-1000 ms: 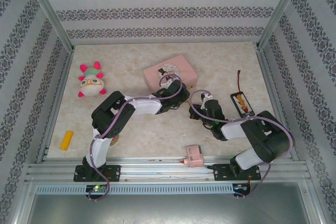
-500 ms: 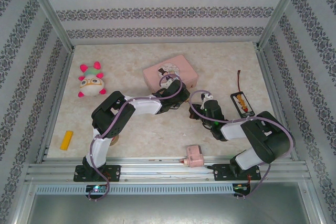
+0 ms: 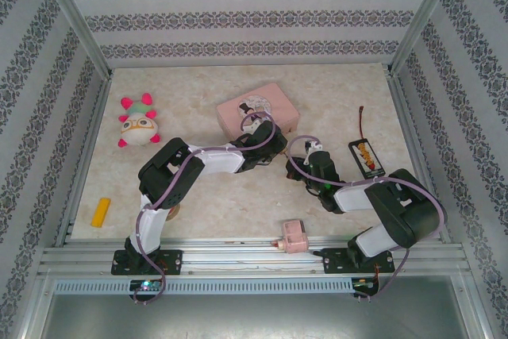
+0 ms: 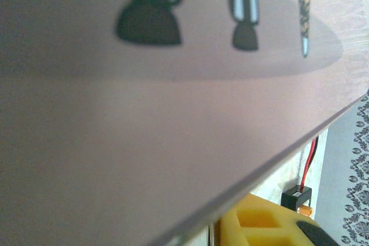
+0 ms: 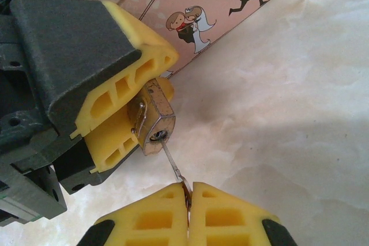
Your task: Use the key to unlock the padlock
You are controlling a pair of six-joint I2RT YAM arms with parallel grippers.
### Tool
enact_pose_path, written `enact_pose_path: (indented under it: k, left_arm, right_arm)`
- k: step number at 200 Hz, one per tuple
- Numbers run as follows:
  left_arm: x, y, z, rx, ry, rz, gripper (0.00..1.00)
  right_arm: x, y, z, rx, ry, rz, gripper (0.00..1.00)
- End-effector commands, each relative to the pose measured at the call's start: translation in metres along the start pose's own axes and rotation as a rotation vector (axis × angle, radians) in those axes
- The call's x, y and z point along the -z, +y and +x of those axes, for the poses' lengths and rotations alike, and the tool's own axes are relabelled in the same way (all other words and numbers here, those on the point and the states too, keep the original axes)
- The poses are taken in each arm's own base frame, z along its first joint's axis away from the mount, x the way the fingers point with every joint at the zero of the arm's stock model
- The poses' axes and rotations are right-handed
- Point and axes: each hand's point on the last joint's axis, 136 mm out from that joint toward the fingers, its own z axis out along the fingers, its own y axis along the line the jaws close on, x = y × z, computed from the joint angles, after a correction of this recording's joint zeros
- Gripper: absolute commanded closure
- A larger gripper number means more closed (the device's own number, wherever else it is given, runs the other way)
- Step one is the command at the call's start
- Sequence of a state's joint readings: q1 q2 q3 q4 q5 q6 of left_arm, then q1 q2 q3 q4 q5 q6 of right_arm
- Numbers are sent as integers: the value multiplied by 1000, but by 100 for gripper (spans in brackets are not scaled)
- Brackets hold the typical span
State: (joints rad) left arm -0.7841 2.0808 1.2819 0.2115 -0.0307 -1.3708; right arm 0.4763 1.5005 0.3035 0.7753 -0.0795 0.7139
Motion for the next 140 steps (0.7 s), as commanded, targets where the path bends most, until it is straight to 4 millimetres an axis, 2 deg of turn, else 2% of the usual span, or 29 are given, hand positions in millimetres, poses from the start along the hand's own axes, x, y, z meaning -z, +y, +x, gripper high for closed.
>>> enact_pose_path:
  k: [1, 34, 63, 140]
  left_arm:
    - [-4, 7, 41, 115, 155, 13, 93]
    - [-1, 14, 38, 119, 128, -23, 93]
    - [0, 15, 36, 137, 114, -28, 93]
    - [-5, 16, 43, 174, 139, -23, 93]
  right_arm:
    - [-1, 14, -23, -84, -47, -65, 100]
    - [-1, 9, -16, -173, 4, -82, 100]
    - [0, 9, -13, -172, 16, -96, 100]
    - [-3, 12, -20, -154, -13, -105, 100]
